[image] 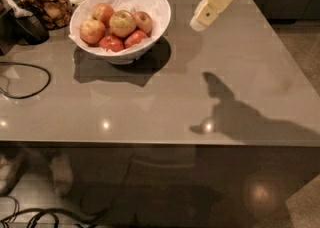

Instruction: Pick apple from white bowl

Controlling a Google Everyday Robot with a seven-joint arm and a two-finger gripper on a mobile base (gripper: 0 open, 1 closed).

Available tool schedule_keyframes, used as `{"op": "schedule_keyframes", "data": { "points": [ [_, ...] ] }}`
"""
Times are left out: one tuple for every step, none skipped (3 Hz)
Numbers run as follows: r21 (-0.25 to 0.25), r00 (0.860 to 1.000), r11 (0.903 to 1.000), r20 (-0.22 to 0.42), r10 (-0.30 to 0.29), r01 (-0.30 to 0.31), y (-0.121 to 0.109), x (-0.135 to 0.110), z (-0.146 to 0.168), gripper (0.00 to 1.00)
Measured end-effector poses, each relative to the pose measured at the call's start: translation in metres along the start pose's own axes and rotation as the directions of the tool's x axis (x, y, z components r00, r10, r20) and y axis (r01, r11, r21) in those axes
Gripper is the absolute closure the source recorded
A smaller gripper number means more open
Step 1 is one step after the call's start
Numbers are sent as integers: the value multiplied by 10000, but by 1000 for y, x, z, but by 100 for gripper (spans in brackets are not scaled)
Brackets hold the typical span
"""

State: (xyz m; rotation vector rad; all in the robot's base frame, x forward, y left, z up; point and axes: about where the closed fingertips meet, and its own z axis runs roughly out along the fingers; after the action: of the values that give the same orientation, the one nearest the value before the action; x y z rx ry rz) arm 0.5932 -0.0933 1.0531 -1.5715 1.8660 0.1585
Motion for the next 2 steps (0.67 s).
{"op": "schedule_keyframes", "data": {
  "points": [
    [-318,9945,9993,1018,245,-214,-27,-22,44,0],
    [-322,9943,9993,1037,243,-211,-28,-22,45,0]
  ]
}}
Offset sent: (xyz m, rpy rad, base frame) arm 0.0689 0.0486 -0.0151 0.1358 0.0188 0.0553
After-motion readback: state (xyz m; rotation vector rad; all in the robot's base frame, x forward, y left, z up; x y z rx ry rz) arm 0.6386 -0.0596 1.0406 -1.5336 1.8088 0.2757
